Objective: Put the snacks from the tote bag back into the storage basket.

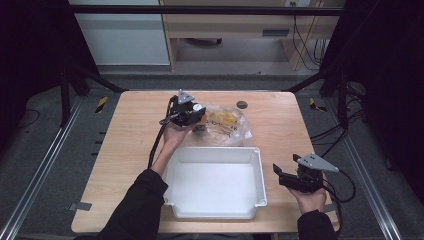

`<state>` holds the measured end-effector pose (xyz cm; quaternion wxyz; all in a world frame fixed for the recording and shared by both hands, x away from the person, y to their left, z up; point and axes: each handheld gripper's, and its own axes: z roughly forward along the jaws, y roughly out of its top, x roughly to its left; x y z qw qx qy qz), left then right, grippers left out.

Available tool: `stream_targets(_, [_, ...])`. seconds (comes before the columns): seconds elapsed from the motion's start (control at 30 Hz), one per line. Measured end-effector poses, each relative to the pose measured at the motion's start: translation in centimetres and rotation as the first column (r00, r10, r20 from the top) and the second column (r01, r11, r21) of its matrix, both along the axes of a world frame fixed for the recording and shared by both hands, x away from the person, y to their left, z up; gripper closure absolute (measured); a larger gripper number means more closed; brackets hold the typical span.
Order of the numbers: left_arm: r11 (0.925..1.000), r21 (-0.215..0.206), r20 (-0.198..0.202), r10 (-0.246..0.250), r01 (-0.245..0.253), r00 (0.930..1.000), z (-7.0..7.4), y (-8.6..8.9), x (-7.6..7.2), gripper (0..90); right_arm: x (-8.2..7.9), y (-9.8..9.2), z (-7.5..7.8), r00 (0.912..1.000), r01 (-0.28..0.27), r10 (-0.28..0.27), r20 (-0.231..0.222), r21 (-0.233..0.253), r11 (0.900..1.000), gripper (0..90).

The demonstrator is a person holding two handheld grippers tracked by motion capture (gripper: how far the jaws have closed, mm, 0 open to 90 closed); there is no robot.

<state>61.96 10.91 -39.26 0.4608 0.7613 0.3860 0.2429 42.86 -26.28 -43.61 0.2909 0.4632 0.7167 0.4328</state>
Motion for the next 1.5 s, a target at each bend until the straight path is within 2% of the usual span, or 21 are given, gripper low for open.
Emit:
stream_targets(1.1, [0.9997, 0.014, -0.007, 0.022, -0.022, 0.9997, 0.4, -0.2, -0.2, 58.7, 0.0, -0.1, 0.0, 1.0000, 0.002, -0.002, -0.001, -0.001, 1.000, 20.0])
stream_targets(1.5, [0.9997, -0.013, 0.029, 0.021, -0.021, 0.9993, 1.7, 0.4, -1.0, 58.7, 0.0, 0.0, 0.0, 1.0000, 0.002, -0.002, -0.002, -0.002, 1.000, 20.0])
